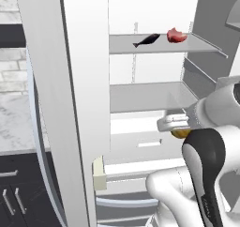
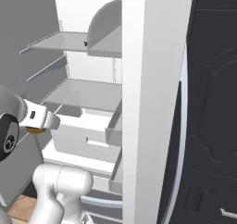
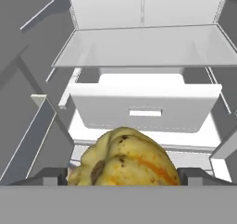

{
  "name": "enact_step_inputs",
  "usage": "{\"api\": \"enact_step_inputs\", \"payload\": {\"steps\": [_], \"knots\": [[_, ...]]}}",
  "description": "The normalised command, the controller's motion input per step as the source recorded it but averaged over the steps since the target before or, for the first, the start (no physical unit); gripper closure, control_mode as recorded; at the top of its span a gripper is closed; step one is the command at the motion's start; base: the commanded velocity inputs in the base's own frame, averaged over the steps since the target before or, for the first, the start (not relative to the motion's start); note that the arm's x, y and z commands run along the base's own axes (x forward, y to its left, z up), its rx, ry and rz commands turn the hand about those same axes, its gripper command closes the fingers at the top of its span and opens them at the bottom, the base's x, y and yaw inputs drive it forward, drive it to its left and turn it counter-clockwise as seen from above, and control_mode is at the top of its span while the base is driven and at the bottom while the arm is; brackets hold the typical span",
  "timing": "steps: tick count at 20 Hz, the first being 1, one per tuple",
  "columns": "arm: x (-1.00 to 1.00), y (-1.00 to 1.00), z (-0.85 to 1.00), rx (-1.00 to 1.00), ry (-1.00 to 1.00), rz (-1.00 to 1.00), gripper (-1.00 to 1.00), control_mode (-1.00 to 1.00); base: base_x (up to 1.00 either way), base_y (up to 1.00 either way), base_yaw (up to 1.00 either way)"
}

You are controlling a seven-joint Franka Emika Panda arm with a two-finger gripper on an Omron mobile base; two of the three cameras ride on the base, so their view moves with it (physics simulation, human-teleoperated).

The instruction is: Gather the squash and lime from the fridge and place them on a tray on the dining counter. Then gather the fish and steak from the fridge and place them on the other tray.

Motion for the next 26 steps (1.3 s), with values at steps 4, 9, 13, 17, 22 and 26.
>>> {"api": "enact_step_inputs", "payload": {"steps": [4,9,13,17,22,26], "knots": [[0.0,0.0,0.0,0.0,0.0,0.0,1.0,1.0,-0.7,0.14,0.0],[0.0,0.0,0.0,0.0,0.0,0.0,1.0,1.0,-0.75,0.26,0.0],[0.0,0.0,0.0,0.0,0.0,0.0,1.0,1.0,-0.83,0.36,0.0],[0.0,0.0,0.0,0.0,0.0,0.0,1.0,1.0,-0.59,0.72,0.0],[0.0,0.0,0.0,0.0,0.0,0.0,1.0,1.0,-0.25,1.0,0.05],[0.0,0.0,0.0,0.0,0.0,0.0,1.0,1.0,-0.24,1.0,0.06]]}}
